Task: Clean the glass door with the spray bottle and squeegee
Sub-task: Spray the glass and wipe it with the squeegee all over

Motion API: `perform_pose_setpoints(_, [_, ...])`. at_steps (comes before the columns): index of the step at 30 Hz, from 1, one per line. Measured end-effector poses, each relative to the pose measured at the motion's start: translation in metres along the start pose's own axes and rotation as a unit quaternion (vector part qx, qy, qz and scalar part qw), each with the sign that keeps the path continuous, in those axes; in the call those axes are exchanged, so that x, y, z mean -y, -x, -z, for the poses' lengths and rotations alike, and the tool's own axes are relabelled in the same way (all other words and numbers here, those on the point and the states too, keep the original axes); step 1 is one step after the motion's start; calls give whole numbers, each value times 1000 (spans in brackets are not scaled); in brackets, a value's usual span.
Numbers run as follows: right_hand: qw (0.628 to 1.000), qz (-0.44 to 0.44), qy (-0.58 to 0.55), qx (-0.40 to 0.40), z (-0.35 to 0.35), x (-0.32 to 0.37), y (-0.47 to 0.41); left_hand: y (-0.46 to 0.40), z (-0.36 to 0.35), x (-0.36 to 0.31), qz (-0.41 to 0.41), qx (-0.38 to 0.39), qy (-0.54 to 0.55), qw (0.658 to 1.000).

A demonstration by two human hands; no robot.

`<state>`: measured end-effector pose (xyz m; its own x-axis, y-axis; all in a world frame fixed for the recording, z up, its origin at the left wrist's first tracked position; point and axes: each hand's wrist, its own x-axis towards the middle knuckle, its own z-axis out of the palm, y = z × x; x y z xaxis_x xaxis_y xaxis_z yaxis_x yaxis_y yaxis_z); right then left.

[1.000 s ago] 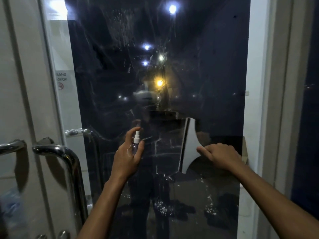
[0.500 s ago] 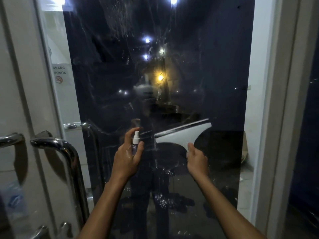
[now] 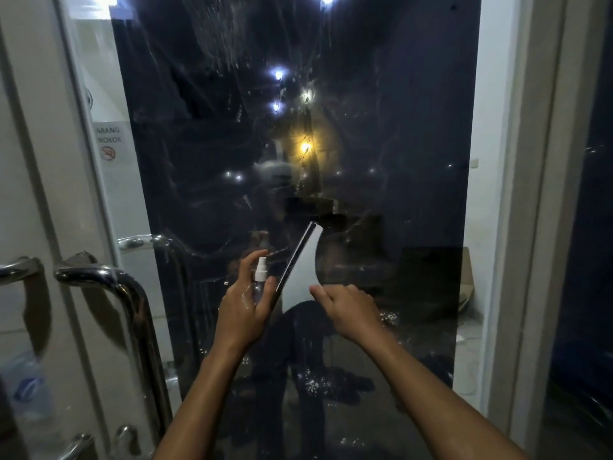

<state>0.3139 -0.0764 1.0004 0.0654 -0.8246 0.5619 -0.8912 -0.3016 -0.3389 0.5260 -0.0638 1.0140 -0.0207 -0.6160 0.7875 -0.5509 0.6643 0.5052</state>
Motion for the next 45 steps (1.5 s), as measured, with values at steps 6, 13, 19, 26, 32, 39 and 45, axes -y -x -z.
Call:
perform_pose_setpoints(6, [989, -29, 140, 30, 55, -77, -4, -1, -10, -2, -12, 6, 0, 1000])
perform_pose_setpoints(13, [988, -68, 129, -41, 120, -151, 19, -18, -15, -15, -32, -8, -4, 999])
perform_pose_setpoints(19, [999, -20, 9, -41, 138, -98, -7, -53, -4, -38, -52, -79, -3, 995])
perform_pose_setpoints(26, [973, 24, -225, -53, 162, -16, -78, -141, 49, -69, -101, -185, -18, 977])
perform_pose_setpoints(32, [933, 13, -351, -78, 195, 51, -136, -196, 88, -84, -109, -177, -11, 978])
perform_pose_setpoints(39, [921, 37, -377, -90, 224, 104, -166, -270, 136, -110, -178, -240, -80, 951])
perform_pose_setpoints(45, [920, 42, -379, -91, 225, 111, -165, -299, 156, -117, -171, -256, -113, 945])
